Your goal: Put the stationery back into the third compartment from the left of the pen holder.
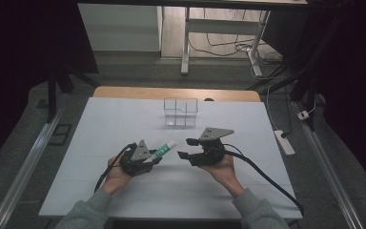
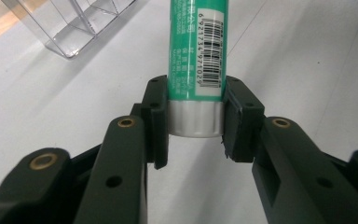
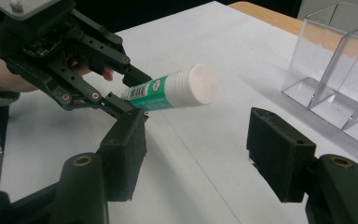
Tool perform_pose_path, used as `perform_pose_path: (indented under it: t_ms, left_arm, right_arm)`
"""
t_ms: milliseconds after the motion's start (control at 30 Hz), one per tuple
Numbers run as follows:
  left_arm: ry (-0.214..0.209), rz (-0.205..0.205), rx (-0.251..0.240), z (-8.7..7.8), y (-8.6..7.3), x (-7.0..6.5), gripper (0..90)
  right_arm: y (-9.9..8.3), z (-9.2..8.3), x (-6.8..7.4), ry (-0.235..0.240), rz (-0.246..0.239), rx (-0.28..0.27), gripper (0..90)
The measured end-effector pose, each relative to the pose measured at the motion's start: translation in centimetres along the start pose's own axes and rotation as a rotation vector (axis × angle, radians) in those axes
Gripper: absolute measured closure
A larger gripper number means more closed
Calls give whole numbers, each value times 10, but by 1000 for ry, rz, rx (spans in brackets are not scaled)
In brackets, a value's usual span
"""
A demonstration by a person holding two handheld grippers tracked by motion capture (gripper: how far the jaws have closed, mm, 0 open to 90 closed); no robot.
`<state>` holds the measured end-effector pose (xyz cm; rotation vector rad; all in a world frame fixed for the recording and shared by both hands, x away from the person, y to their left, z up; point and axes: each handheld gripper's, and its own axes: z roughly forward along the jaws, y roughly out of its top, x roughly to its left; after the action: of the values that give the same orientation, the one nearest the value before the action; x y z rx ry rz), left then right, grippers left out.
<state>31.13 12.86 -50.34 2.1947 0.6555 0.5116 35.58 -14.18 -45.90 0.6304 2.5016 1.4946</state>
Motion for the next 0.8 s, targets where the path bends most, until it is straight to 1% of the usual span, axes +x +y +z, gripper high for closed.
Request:
perform_pose_path:
  t_ms: [233,367,500,567,667,800]
  left_arm:
    - [-4,-8,-34,-2,2,-3,655]
    - [-7,12,-55,-2,6,-9,655]
    - [-20,23,-69,0,9,-15,654]
    - [-24,34,-63,1,10,-17,655]
    - [-39,40,-57,4,12,-20,654]
    - [-34,46,-38,8,13,-24,653]
  right_arm:
    - [-5,8,1,5,25,5,364]
    - [-7,13,2,22,49,-14,364]
    - [-8,15,2,39,72,-31,369]
    - [-8,16,3,47,84,-39,378]
    - [-8,17,3,59,93,-56,420]
    - [-7,16,4,70,99,-82,476]
